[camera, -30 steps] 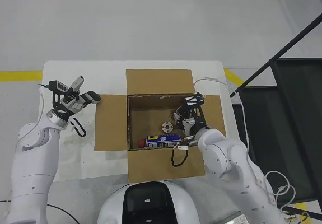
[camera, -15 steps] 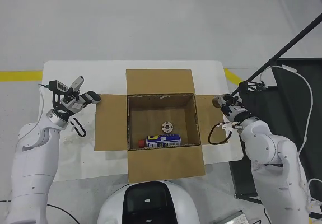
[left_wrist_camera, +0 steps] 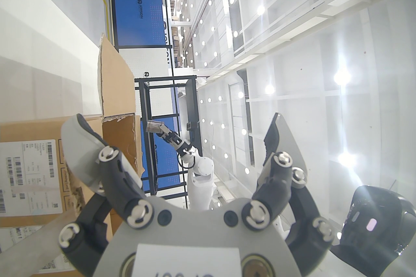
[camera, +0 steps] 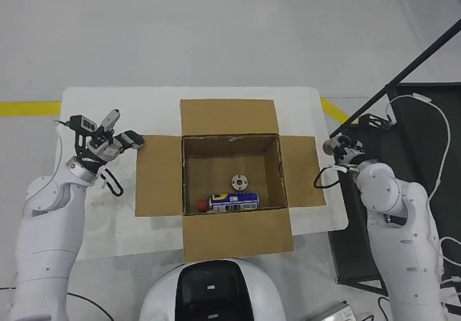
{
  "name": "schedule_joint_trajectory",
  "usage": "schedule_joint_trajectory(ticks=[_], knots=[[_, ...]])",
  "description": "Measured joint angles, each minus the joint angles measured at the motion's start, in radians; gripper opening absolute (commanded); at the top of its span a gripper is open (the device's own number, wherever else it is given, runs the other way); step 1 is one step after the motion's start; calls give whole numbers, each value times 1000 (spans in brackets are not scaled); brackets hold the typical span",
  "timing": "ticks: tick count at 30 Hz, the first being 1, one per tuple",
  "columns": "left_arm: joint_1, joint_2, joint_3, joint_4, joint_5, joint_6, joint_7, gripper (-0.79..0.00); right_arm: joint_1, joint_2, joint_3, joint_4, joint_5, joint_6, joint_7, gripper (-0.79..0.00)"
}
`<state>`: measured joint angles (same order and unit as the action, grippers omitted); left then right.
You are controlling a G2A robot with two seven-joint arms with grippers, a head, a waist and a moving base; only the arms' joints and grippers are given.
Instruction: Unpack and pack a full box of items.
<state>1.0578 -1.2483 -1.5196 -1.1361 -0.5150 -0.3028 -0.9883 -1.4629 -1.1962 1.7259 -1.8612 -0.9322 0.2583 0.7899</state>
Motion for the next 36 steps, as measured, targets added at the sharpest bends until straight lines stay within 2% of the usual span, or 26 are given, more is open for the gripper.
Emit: schedule_joint_trajectory(ticks=[26, 36], knots=[[0, 0, 0, 0, 0, 0, 0, 0, 250, -16, -182, 481, -34, 19, -90, -785], [0, 0, 0, 0, 0, 0, 0, 0, 312, -23, -214, 602, -24, 28, -114, -785]])
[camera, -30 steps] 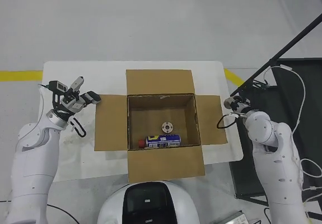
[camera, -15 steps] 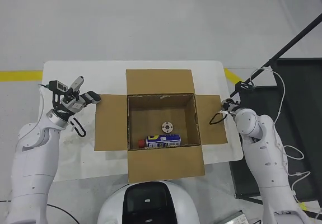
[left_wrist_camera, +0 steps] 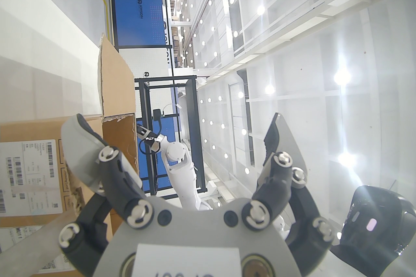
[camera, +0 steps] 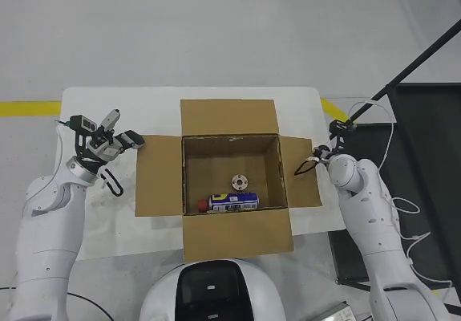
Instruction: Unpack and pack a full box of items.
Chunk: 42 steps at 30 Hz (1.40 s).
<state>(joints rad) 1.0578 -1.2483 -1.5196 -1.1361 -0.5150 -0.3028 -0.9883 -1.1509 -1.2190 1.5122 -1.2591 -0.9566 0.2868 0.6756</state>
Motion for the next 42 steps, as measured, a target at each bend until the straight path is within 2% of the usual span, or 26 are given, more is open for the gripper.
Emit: schedule_joint_trajectory(ticks=[4, 7, 8, 9, 10, 19, 25, 31, 37, 42], knots=[[0, 0, 0, 0, 0, 0, 0, 0, 17, -1, -6, 29, 4, 0, 2, -785], [0, 0, 0, 0, 0, 0, 0, 0, 28, -2, -10, 48, 11, -1, 4, -603], [0, 0, 0, 0, 0, 0, 0, 0, 32, -2, -11, 53, 14, -2, 4, -434], [0, 0, 0, 0, 0, 0, 0, 0, 34, -3, -12, 57, 16, -2, 4, -172], [0, 0, 0, 0, 0, 0, 0, 0, 36, -3, -12, 60, 19, -3, 4, 0], [0, 0, 0, 0, 0, 0, 0, 0, 38, -1, -2, 67, 50, -14, 10, 0], [0, 0, 0, 0, 0, 0, 0, 0, -14, 6, 47, -12, 78, -17, -11, 0], [0, 0, 0, 0, 0, 0, 0, 0, -131, 15, 118, -200, 95, 8, -43, 0], [0, 0, 0, 0, 0, 0, 0, 0, -260, 18, 176, -448, 108, 25, -90, 0], [0, 0, 0, 0, 0, 0, 0, 0, -344, 21, 158, -646, 60, -49, -91, 0]])
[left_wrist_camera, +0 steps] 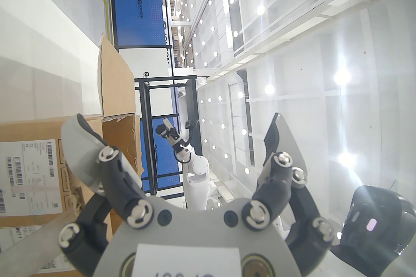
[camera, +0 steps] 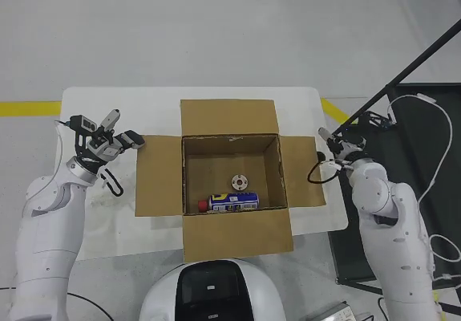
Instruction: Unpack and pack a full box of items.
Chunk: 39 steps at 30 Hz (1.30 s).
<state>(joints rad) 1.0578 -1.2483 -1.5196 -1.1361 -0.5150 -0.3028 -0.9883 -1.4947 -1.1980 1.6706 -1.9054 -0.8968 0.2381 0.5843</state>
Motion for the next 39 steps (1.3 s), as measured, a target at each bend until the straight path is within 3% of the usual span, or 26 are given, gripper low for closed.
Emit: schedule_joint_trajectory(ticks=[8, 21, 39], knots=[[0, 0, 0, 0, 0, 0, 0, 0, -27, 11, -125, -183, -146, -179, 149, 0], [0, 0, 0, 0, 0, 0, 0, 0, 72, 1, -425, -149, -309, -278, 329, 0], [0, 0, 0, 0, 0, 0, 0, 0, 80, -2, -443, -140, -306, -269, 336, 0]])
